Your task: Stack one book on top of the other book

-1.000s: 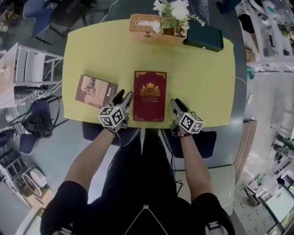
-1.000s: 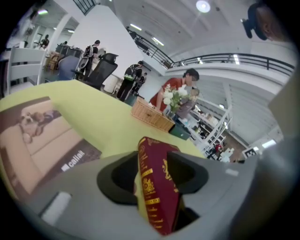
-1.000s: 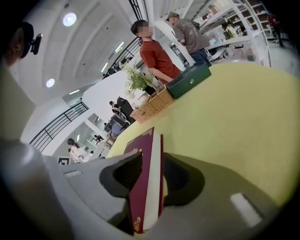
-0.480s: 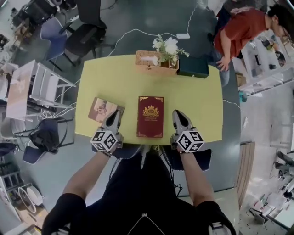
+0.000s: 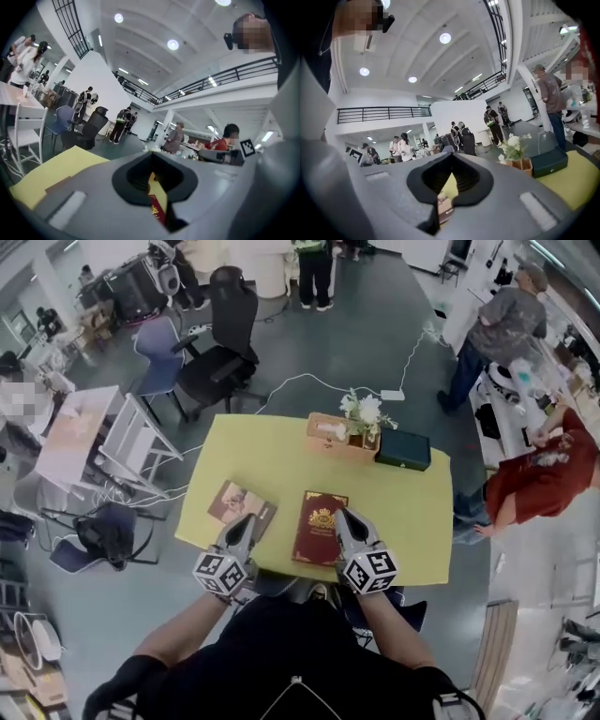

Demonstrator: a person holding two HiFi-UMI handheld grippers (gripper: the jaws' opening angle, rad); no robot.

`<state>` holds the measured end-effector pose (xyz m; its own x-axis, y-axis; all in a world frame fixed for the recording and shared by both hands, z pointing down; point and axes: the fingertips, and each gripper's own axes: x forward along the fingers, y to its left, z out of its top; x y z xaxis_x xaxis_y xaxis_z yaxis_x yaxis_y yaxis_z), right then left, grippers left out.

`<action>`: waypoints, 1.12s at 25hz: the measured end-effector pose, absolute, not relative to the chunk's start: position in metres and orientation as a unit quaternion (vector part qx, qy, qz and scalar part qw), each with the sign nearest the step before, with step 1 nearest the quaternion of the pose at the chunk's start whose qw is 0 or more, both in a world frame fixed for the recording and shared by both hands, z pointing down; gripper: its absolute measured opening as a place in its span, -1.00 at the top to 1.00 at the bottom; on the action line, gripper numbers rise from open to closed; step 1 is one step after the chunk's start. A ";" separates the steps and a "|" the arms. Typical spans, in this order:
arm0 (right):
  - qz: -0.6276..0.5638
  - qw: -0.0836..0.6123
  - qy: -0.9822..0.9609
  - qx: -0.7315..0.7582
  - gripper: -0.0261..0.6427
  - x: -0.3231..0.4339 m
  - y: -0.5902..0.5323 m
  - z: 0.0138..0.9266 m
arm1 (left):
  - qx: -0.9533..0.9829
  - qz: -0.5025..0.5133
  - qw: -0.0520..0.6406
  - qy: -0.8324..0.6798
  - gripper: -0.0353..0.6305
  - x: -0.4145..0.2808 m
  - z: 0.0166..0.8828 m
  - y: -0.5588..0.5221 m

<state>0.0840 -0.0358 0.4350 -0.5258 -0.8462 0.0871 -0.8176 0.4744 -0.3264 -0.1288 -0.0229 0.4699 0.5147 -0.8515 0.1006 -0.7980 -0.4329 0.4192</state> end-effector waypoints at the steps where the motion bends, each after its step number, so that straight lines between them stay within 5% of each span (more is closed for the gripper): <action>1: -0.164 0.043 0.865 -0.473 0.91 0.074 -0.034 0.431 | 0.844 -0.064 0.208 -0.490 0.87 -0.131 0.466 -0.018; 28: -0.210 -0.049 0.938 -0.271 0.91 -0.062 -0.027 0.505 | 0.682 -0.041 0.286 -0.672 0.87 -0.229 0.526 0.085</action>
